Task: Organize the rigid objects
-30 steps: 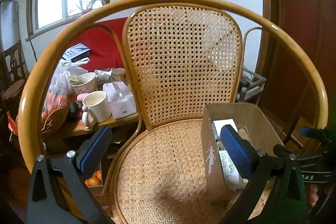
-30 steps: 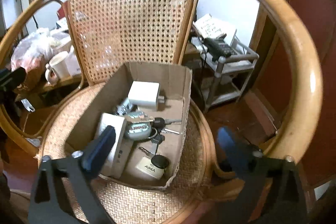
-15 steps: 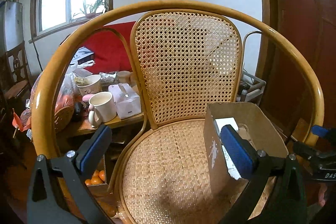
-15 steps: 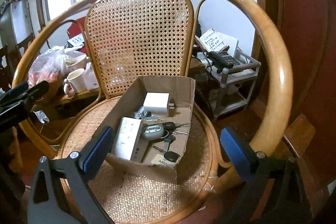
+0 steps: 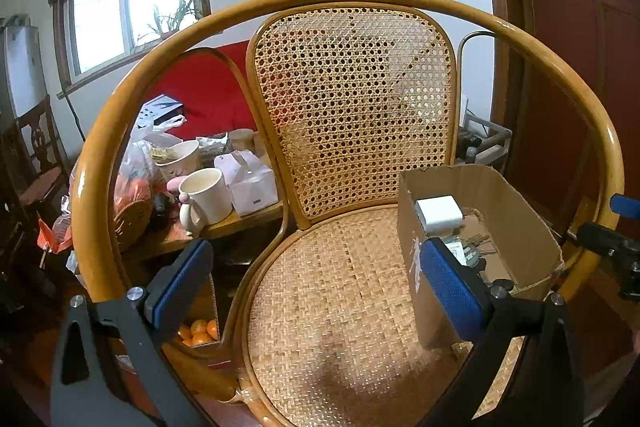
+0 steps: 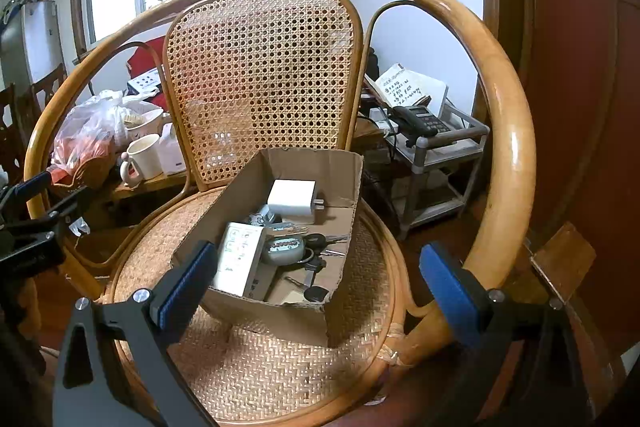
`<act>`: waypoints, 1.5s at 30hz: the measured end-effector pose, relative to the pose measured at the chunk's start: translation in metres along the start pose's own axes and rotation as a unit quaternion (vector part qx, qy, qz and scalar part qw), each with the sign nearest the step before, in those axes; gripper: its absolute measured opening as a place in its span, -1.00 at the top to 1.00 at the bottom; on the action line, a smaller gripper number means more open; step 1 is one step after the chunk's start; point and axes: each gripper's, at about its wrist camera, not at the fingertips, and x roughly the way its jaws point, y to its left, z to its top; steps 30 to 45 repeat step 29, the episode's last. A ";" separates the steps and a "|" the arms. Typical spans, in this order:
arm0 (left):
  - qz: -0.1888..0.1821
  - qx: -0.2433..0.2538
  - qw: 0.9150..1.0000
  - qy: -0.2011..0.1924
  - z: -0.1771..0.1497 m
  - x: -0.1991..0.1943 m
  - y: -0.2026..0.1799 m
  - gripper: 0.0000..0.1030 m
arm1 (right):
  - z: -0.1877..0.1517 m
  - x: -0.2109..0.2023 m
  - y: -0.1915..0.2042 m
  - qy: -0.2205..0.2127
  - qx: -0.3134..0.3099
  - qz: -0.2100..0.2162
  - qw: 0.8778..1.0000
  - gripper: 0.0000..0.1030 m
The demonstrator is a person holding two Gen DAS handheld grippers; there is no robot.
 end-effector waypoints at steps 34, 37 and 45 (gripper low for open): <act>0.004 -0.010 1.000 0.003 0.000 -0.001 0.004 -1.00 | 0.000 0.000 -0.002 0.005 0.001 -0.010 1.000 -1.00; 0.004 -0.010 1.000 0.003 0.000 -0.001 0.004 -1.00 | 0.000 0.000 -0.002 0.005 0.001 -0.010 1.000 -1.00; 0.004 -0.010 1.000 0.003 0.000 -0.001 0.004 -1.00 | 0.000 0.000 -0.002 0.005 0.001 -0.010 1.000 -1.00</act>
